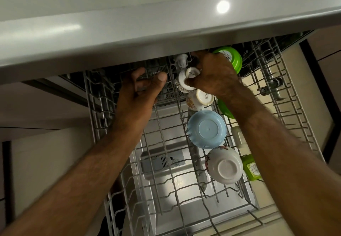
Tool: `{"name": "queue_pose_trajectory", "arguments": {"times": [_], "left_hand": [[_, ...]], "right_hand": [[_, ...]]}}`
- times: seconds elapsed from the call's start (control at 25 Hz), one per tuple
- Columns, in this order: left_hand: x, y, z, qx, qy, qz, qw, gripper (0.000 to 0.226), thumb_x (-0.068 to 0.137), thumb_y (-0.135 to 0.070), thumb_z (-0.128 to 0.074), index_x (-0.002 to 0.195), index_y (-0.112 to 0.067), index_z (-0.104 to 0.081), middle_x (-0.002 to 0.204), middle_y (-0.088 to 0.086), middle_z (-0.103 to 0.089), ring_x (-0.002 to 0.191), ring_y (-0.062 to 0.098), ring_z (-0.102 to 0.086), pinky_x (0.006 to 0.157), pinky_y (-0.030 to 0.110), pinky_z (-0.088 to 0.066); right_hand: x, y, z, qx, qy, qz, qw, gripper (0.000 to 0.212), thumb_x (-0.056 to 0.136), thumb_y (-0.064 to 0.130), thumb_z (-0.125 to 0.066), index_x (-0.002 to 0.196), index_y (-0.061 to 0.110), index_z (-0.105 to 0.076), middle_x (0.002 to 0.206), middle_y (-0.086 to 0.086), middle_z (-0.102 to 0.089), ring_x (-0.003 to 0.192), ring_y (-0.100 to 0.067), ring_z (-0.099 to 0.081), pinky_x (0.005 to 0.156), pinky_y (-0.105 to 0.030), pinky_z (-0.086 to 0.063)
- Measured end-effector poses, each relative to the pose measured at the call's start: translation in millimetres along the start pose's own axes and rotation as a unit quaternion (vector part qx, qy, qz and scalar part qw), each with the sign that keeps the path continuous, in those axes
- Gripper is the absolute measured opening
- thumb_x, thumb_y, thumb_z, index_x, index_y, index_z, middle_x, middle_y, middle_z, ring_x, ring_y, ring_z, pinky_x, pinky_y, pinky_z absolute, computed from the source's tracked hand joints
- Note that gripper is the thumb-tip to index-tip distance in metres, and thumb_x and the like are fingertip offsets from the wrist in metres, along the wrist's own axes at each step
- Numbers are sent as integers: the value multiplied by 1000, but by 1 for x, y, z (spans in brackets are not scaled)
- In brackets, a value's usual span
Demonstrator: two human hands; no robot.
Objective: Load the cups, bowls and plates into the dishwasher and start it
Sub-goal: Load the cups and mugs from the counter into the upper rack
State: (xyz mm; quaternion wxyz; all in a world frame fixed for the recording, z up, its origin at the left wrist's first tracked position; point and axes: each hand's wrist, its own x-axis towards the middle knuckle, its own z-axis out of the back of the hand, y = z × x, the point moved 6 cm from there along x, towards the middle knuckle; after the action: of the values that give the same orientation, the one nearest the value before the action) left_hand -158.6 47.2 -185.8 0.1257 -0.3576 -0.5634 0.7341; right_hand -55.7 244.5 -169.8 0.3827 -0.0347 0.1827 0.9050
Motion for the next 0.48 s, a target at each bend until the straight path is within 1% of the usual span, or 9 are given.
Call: {"name": "queue_pose_trajectory", "arguments": {"times": [0.08,0.16,0.24,0.28,0.32,0.4,0.48], "left_hand": [[-1,2,0,-4,7,-3,1000,86,69,-74,-73,140,-31,-52,120,-4,-70,111,13,-69,92,43,-58],[-3,2,2,-9,12,-11,1000,83,73,-69,-73,141,-28,-51,120,-4,-70,110,10,-68,90,37,-58],[-2,3,4,9,14,-16,1000,81,79,-66,-73,145,-26,-49,124,-4,-68,112,5,-66,89,27,-55],[-2,4,5,24,13,-15,1000,80,81,-64,-72,147,-26,-47,128,-4,-66,115,4,-64,90,24,-52],[-1,4,7,35,10,-15,999,81,81,-64,-72,148,-26,-46,132,-4,-64,118,4,-62,93,25,-51],[1,4,11,61,3,-19,998,83,80,-63,-71,150,-29,-44,141,-3,-59,128,7,-56,106,37,-48],[0,-3,16,144,1,-50,988,79,87,-56,-69,154,-31,-38,151,-2,-51,138,12,-48,113,45,-43]], "right_hand": [[4,-2,-6,-11,-3,-6,1000,58,74,46,-76,126,30,-57,106,0,-73,103,-29,-67,77,-32,-52],[5,-5,-8,-25,-11,-7,1000,59,74,51,-75,127,32,-56,109,-1,-72,104,-29,-66,75,-31,-47],[5,-7,-13,-21,-25,2,999,60,72,59,-73,124,32,-58,111,0,-71,106,-29,-65,77,-32,-50],[3,-5,-16,-21,-31,10,999,64,69,66,-70,123,32,-58,113,0,-70,109,-28,-63,82,-35,-53],[3,-3,-19,-22,-36,20,999,71,66,73,-66,123,33,-57,116,2,-68,113,-27,-61,87,-38,-54],[-1,-1,-22,-24,-44,28,998,80,63,80,-58,128,33,-53,126,3,-63,121,-26,-56,97,-42,-50],[-10,4,-19,-2,-57,25,998,83,65,77,-59,133,30,-52,135,-2,-58,127,-28,-51,102,-42,-47]]}}
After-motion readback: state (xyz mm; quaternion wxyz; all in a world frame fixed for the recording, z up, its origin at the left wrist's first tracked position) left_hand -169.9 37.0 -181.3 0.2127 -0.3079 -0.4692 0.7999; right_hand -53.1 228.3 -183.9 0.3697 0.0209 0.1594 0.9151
